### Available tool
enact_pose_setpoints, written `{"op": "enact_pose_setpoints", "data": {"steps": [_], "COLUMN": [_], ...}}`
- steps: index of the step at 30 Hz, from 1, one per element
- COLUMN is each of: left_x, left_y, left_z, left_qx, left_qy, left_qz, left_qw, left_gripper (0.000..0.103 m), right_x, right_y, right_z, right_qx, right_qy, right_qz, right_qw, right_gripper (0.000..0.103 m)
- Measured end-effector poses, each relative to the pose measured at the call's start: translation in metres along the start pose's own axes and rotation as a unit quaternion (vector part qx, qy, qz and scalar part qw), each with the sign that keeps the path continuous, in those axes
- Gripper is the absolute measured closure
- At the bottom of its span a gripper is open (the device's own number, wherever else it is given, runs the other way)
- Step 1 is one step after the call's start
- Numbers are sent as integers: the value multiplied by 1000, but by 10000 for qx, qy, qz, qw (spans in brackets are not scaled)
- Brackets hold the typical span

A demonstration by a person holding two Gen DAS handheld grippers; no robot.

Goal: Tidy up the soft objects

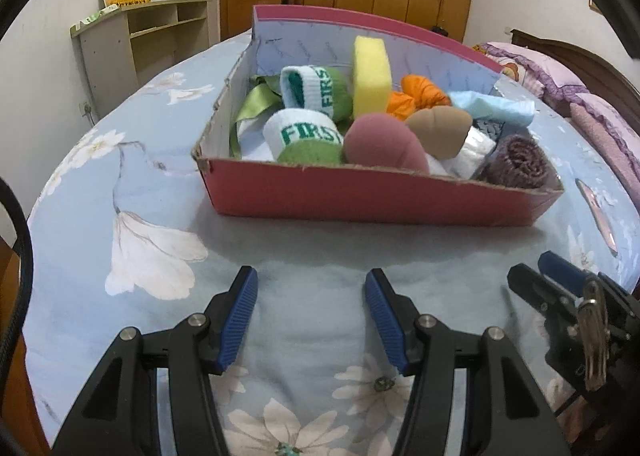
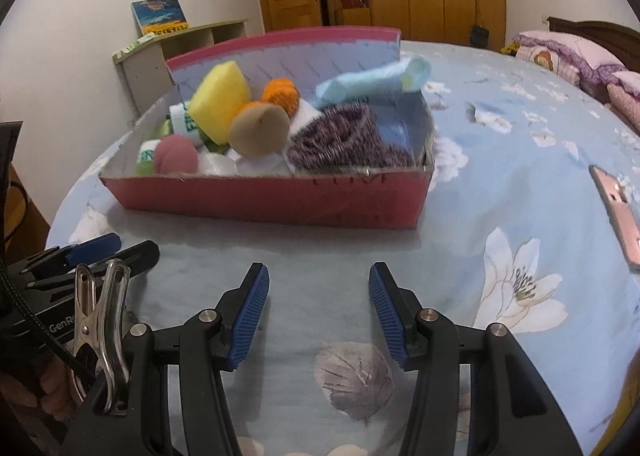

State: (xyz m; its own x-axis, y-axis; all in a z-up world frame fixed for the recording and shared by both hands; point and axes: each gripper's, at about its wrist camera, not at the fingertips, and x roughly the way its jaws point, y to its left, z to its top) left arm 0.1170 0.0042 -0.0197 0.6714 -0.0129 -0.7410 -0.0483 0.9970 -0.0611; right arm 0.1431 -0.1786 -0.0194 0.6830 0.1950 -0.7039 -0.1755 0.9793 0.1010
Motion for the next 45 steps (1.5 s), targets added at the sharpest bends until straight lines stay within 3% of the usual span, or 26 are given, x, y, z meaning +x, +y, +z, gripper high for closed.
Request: {"op": "enact_pose_setpoints", "data": {"steps": [45], "left_x": [4], "left_y": [-4], "left_z": [-10], "left_qx": [62], "left_qy": [-110], "left_qz": [5], "left_qw": [9999], "left_gripper": [39], "right_x": [9], "right_y": [2], "right_z": [-13], "right_qx": [-26], "right_qy": [-86], "right_qz": [-97], "right_qw": [9999], "right_gripper": [48]}}
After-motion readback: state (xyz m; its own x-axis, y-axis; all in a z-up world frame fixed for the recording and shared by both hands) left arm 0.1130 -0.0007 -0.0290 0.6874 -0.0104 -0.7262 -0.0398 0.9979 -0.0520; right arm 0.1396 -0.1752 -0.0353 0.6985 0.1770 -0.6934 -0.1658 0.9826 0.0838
